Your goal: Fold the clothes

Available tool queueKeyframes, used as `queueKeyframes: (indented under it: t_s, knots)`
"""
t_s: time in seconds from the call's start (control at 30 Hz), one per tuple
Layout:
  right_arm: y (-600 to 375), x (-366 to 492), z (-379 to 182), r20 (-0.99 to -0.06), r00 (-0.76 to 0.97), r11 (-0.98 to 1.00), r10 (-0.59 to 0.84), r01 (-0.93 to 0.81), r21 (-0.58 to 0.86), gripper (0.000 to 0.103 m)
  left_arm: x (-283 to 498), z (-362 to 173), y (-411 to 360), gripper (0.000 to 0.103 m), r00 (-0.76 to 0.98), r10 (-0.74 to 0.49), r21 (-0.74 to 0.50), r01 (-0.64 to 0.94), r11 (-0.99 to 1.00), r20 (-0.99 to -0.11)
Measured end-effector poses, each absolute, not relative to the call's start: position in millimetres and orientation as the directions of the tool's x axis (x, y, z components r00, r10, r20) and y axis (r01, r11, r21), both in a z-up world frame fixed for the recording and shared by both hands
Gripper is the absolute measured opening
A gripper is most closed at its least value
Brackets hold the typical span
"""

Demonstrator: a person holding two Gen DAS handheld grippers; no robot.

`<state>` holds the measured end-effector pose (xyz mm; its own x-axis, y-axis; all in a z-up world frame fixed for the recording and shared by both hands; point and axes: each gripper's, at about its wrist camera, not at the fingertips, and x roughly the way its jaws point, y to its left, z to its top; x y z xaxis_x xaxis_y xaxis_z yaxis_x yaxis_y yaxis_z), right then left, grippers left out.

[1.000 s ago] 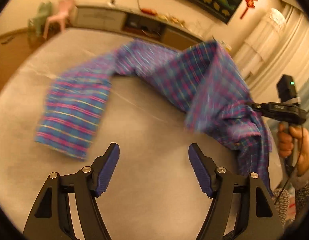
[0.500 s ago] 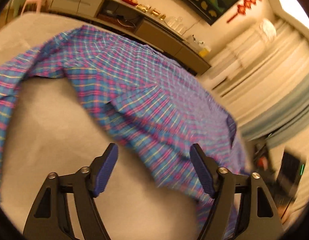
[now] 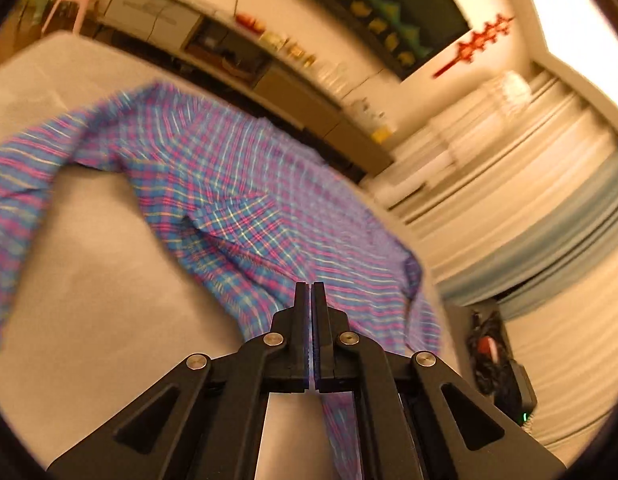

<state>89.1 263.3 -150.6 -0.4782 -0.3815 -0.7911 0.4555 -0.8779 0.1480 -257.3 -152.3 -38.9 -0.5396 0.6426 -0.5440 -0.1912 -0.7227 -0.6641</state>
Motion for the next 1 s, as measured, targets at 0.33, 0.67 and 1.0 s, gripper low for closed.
queueKeyframes:
  t_s: [0.33,0.67,1.0]
  knots:
    - [272,91,-174,-0.814,-0.521,-0.928,-0.256,0.369,0.055,0.059,-308,-82,-135,0.079,-0.525,0.497,-0.534,-0.093,-0.841,-0.691]
    - [287,69,-213,-0.873,-0.439,-0.932,-0.215,0.36,0.048,0.014,-325,-126,-84,0.003,-0.446,0.542,-0.56,-0.105,-0.822,-0.712]
    - [292,79,-188,-0.817,-0.51,-0.938,-0.267,0.333,0.099,0.007,-301,-104,-117,0.028,-0.498,0.565,-0.635,-0.036,-0.772,-0.658]
